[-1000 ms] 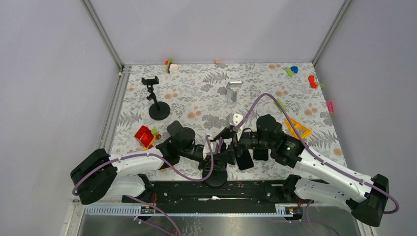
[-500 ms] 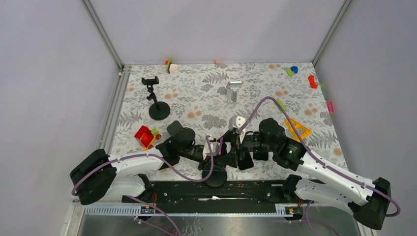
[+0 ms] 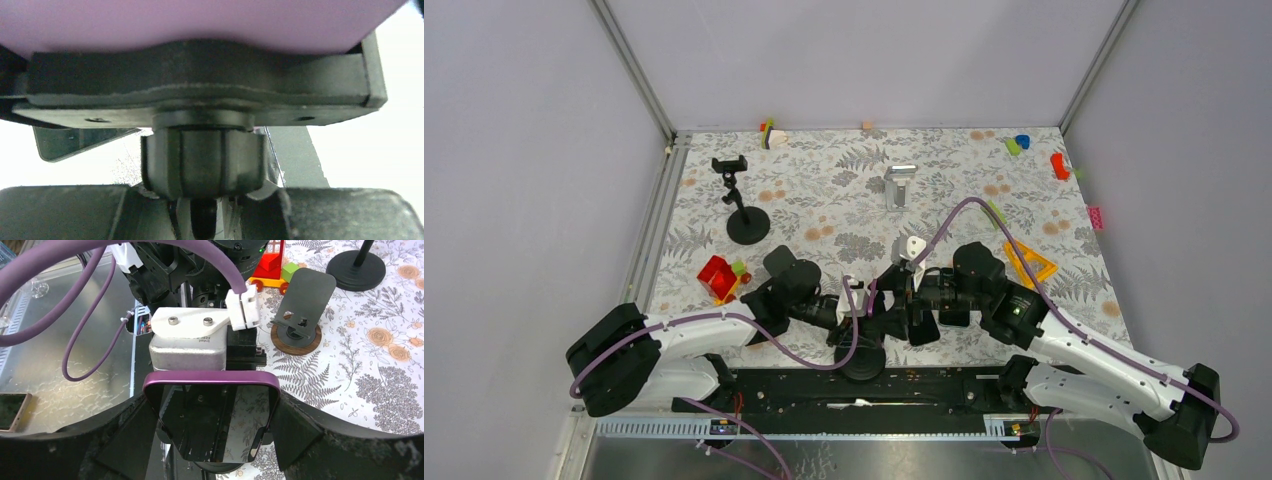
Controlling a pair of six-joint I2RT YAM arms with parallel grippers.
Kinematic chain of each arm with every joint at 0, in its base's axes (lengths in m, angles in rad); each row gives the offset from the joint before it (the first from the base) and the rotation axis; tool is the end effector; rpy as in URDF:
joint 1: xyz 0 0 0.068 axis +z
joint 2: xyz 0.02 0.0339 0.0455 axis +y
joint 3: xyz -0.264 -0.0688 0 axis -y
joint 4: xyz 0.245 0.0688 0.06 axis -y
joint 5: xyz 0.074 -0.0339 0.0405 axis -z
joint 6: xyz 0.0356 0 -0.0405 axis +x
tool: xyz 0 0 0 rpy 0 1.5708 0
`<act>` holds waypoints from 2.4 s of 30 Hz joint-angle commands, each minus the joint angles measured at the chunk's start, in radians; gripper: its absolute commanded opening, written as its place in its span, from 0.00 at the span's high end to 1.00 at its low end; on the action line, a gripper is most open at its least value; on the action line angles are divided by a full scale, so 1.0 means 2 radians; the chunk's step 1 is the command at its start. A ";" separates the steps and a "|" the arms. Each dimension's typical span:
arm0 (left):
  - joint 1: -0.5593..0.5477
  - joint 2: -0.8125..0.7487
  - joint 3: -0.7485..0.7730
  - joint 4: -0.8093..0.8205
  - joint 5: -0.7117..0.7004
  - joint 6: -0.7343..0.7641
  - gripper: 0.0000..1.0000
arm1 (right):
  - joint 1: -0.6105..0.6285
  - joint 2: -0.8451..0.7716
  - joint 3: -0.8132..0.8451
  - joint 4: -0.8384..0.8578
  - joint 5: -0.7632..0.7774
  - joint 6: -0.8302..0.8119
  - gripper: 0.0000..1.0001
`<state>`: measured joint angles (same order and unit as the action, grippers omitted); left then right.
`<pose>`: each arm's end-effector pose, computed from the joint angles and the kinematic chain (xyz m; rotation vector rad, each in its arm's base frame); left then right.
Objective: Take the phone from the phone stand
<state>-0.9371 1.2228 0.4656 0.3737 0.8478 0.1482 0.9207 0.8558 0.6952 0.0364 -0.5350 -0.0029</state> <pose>0.1204 -0.2090 0.2005 1.5286 1.3750 -1.3295 0.1079 0.1719 0.3199 -1.1657 1.3861 1.1210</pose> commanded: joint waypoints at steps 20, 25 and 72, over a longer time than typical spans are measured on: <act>-0.001 -0.074 -0.005 0.061 -0.011 -0.041 0.01 | -0.003 -0.029 -0.026 0.047 -0.018 0.006 0.95; -0.001 -0.097 0.030 -0.002 0.000 -0.016 0.01 | -0.003 -0.028 -0.025 0.044 -0.031 0.004 0.94; 0.004 -0.089 0.113 -0.101 -0.052 -0.012 0.89 | -0.003 -0.011 -0.032 0.058 -0.027 0.005 0.93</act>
<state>-0.9352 1.0386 0.6231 0.0750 0.7559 0.1249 0.9142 0.8257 0.6403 0.1150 -0.5674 -0.0021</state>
